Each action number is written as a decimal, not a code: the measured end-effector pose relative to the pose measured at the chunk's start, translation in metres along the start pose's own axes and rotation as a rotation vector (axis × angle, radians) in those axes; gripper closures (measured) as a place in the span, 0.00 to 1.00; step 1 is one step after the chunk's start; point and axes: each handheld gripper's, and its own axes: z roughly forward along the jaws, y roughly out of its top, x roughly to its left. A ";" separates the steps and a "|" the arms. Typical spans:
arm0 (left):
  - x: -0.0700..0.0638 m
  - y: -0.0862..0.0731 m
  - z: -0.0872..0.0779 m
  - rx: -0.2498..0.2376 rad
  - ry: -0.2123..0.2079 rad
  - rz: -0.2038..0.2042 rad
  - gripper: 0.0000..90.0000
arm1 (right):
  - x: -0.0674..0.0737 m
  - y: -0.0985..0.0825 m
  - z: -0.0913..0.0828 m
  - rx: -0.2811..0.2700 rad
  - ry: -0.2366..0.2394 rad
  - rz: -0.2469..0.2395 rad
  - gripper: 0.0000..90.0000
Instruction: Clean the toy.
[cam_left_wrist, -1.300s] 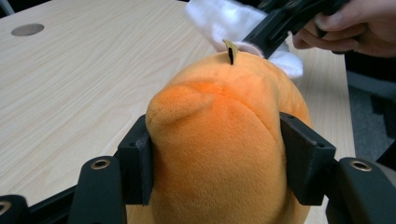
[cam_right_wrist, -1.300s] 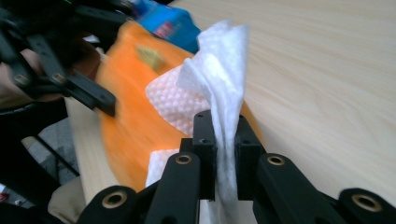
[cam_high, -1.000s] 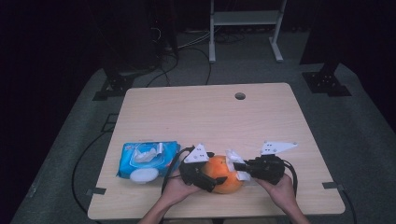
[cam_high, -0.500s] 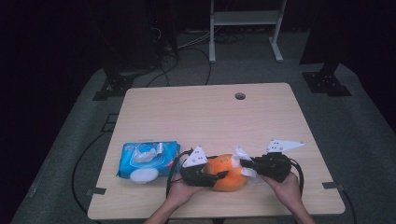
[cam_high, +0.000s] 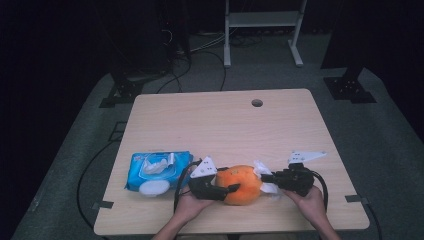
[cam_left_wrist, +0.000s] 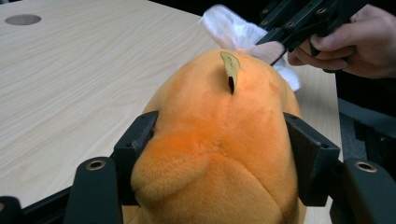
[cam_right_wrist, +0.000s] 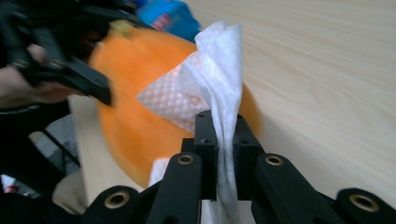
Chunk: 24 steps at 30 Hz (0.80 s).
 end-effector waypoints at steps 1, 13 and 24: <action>0.001 0.000 0.000 -0.002 -0.002 -0.013 0.37 | 0.000 0.001 -0.004 -0.045 0.037 0.019 0.93; 0.010 0.001 -0.002 -0.020 0.007 -0.065 0.36 | 0.000 0.000 -0.001 -0.014 0.014 0.012 0.93; -0.005 0.012 -0.006 -0.025 0.014 0.008 0.40 | 0.015 0.008 0.008 0.014 -0.024 -0.079 0.93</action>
